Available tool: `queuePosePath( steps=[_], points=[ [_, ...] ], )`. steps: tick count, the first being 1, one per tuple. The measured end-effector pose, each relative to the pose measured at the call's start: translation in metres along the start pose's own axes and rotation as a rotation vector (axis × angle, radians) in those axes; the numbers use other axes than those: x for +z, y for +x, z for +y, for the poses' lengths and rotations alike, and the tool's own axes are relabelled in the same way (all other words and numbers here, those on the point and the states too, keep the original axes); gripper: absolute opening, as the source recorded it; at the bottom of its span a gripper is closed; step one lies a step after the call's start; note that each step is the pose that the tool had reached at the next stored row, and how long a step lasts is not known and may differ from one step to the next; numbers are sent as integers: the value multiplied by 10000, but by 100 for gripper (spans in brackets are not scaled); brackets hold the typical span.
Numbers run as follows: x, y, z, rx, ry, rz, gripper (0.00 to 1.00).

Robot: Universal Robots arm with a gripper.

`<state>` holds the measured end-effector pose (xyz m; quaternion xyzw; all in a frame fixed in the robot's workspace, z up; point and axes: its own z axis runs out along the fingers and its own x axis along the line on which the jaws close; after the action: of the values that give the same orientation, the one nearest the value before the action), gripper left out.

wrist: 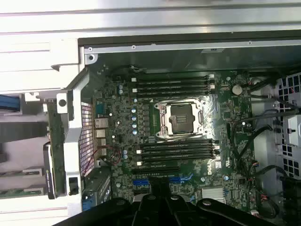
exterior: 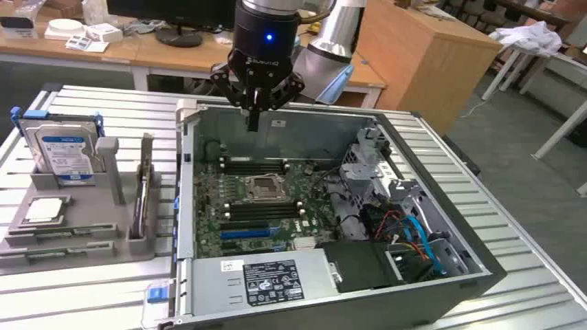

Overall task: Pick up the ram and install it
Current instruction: 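Reach for the ram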

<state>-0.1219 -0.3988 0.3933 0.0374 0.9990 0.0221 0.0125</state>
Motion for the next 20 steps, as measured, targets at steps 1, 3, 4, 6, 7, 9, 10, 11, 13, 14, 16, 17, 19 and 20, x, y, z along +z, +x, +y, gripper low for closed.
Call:
queuePosePath(
  steps=[1, 3, 4, 6, 7, 9, 10, 11, 13, 14, 16, 17, 19, 20],
  points=[
    [0, 0, 0, 0, 0, 0, 11],
    [0, 3, 0, 0, 0, 0, 11],
    [0, 4, 0, 0, 0, 0, 11],
    [0, 7, 0, 1, 0, 0, 11],
    [0, 10, -1, 2, 0, -1, 11],
    [-1, 16, -1, 0, 0, 0, 11],
    [-1, 20, -1, 1, 0, 0, 11],
    [-1, 24, -2, 1, 0, 0, 11],
    [-1, 31, -2, 0, 0, 0, 11],
    [-1, 35, -2, 1, 0, 0, 11],
    [-1, 41, -3, 0, 0, 0, 11],
    [-1, 45, -3, 0, 1, 0, 11],
    [-1, 52, -4, 1, 0, 0, 11],
    [-1, 56, -4, 1, 0, 0, 11]
  ],
)
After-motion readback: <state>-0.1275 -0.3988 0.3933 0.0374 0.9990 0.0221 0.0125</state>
